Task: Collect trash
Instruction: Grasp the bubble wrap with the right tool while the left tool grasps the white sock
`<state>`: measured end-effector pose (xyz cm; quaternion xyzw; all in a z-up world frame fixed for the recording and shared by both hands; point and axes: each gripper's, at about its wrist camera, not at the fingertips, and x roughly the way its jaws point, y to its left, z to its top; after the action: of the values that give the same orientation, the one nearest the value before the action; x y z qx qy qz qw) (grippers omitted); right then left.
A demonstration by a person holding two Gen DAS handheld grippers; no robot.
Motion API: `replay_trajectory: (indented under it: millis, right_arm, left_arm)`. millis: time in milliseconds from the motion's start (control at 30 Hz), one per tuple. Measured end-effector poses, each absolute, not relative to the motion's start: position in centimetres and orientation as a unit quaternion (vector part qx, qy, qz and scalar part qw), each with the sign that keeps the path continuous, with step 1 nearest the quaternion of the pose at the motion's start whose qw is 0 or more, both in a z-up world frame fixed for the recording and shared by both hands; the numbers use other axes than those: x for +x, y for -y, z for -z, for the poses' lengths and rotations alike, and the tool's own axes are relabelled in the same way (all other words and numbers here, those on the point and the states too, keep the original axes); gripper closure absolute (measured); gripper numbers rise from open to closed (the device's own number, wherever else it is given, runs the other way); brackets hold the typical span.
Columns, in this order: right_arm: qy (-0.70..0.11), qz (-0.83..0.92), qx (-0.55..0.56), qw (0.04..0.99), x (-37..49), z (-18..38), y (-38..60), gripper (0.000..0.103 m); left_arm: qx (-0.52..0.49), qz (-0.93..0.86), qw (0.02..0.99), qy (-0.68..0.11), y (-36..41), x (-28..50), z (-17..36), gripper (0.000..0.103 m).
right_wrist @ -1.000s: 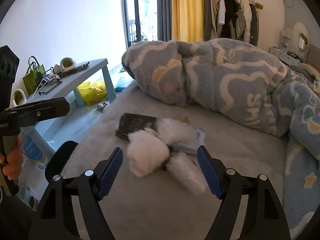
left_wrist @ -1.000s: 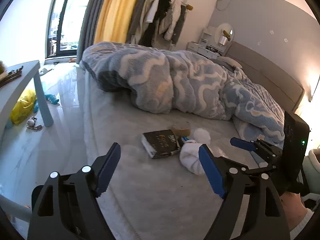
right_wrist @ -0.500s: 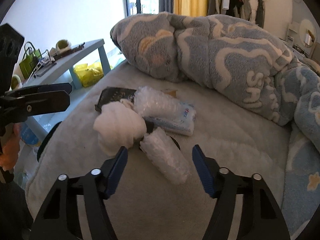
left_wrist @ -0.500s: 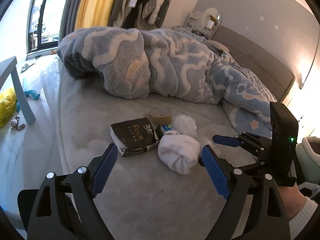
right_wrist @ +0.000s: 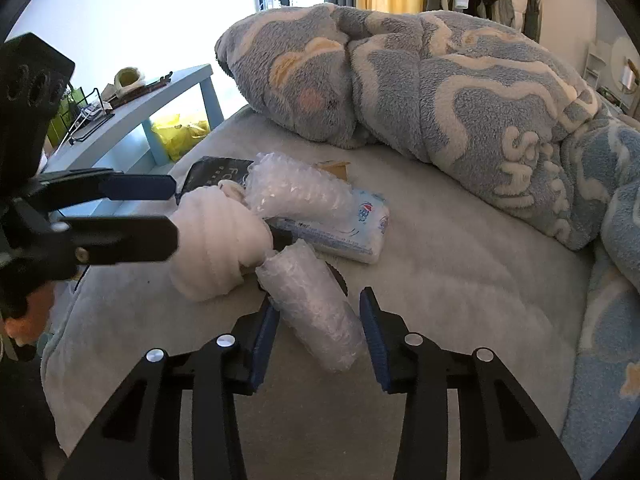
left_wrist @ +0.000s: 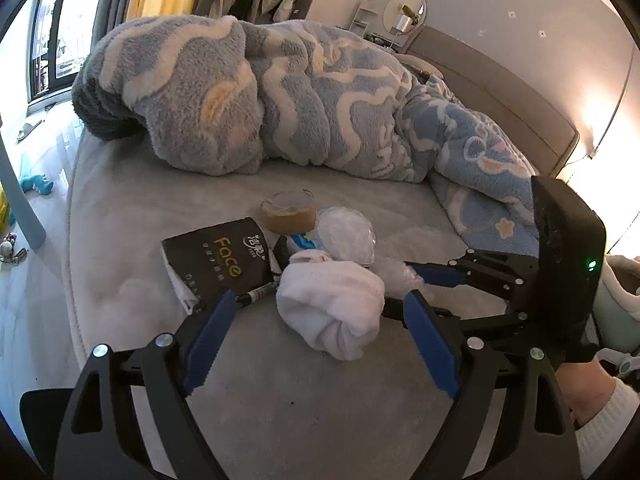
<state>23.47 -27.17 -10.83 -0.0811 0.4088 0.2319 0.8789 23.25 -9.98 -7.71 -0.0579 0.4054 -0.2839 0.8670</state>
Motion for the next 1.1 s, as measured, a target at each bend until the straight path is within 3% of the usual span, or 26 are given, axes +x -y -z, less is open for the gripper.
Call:
replay_trajectory:
  millis: [367, 633, 1100]
  right_arm:
    - [-0.393, -0.221, -0.045, 0.892, 23.6, 9.5, 29.6, 0.062]
    - [-0.380, -0.201, 0.001, 0.903, 23.8, 8.2, 31.6, 0.062]
    - [-0.360, -0.193, 0.041, 0.912, 22.7, 6.8, 31.2, 0.062]
  left_arm:
    - [-0.048, 0.283, 0.862, -0.417, 11.4, 23.9, 8.9, 0.034]
    - [-0.056, 0.282, 0.864, -0.414, 11.9, 23.6, 9.1, 0.055]
    - [-0.055, 0.265, 0.878, -0.394, 9.9, 21.2, 7.3, 0.059]
